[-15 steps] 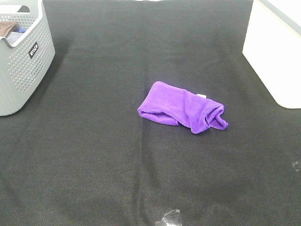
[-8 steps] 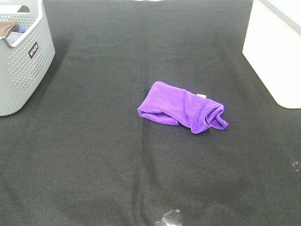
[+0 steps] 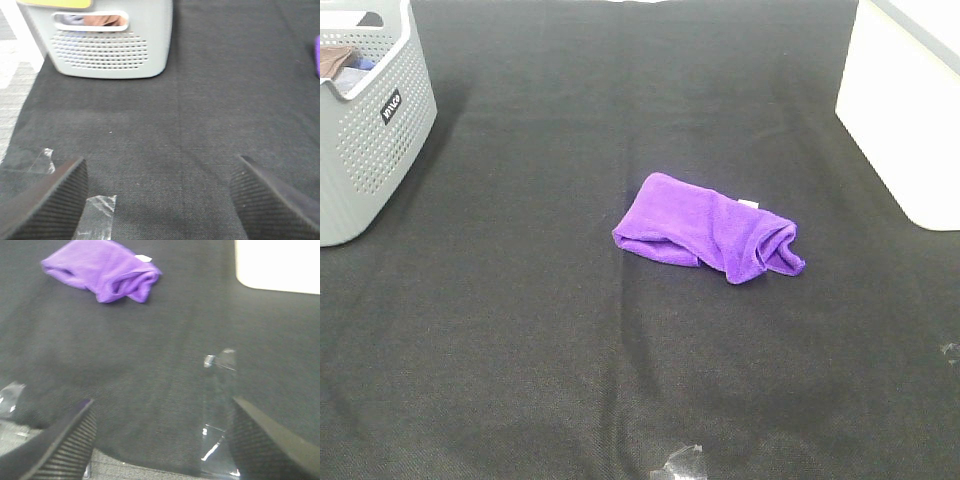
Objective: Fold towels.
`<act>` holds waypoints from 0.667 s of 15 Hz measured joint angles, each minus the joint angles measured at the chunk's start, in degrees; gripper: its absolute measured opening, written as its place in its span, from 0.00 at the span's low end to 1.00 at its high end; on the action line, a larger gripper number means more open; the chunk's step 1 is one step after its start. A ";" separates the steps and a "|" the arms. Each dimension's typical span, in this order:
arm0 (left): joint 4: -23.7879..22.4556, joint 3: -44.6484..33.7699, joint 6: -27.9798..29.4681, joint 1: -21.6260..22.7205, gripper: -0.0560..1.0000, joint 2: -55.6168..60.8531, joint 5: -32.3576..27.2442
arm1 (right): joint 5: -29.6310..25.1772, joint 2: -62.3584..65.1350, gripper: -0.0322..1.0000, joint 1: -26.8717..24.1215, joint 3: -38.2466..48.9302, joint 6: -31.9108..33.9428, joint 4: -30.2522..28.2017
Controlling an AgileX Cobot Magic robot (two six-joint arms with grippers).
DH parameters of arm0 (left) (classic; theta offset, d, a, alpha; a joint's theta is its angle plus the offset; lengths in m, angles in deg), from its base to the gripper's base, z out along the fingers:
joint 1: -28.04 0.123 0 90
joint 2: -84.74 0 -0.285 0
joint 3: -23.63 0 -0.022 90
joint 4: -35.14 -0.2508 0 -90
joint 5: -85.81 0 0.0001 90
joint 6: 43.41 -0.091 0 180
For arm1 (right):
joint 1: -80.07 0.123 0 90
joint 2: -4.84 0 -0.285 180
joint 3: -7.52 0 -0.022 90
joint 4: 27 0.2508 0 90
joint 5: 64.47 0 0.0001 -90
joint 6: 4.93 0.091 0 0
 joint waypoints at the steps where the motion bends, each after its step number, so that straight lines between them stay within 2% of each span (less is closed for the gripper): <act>1: 0.00 0.00 0.00 0.11 0.74 0.00 0.00 | 0.00 0.00 0.73 -0.74 0.00 0.00 0.00; 10: 0.00 0.00 0.00 0.11 0.74 0.00 0.00 | 0.00 0.00 0.73 -0.74 0.00 0.00 0.00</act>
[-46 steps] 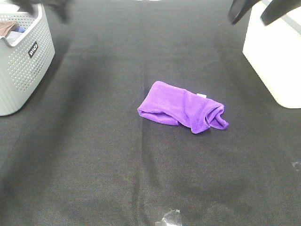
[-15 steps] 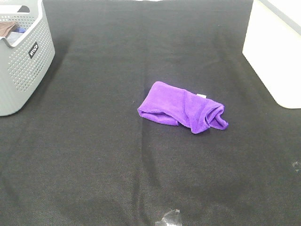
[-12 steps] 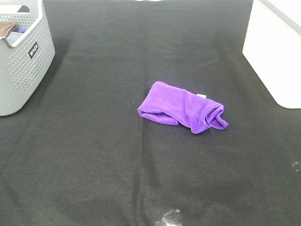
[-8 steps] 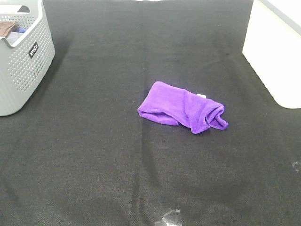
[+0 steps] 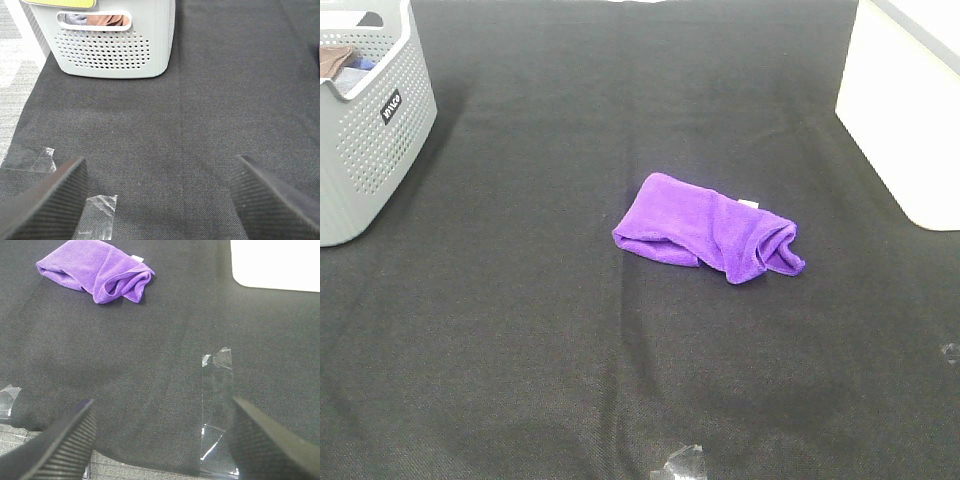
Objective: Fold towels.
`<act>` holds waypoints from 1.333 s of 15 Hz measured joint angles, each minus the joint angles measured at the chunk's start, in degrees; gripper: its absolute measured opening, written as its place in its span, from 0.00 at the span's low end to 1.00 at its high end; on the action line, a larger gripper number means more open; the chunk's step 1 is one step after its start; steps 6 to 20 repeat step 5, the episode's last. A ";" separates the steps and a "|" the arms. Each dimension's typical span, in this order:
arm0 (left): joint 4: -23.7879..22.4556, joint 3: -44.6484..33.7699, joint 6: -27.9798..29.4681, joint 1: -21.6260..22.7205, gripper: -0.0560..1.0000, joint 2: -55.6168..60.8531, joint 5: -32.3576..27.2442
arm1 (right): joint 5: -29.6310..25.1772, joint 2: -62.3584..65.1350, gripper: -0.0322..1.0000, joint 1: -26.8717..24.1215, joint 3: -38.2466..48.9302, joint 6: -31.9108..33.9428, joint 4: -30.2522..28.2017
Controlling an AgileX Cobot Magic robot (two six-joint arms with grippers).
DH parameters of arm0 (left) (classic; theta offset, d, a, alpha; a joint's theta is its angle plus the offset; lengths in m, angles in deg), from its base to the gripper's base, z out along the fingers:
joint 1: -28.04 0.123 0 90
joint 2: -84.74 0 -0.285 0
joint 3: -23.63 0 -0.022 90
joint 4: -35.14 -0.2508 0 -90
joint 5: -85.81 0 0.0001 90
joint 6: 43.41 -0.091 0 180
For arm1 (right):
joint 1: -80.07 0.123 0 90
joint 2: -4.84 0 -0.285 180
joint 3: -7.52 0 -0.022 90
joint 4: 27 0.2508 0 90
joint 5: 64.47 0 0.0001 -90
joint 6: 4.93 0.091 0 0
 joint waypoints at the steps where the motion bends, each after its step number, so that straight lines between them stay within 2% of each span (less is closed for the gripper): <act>1: 0.00 0.00 0.00 0.00 0.74 0.00 0.00 | 0.00 0.00 0.73 0.00 0.00 0.00 0.00; 20: 0.00 0.00 0.00 0.00 0.74 0.00 0.00 | 0.00 0.00 0.73 0.00 0.00 0.00 0.00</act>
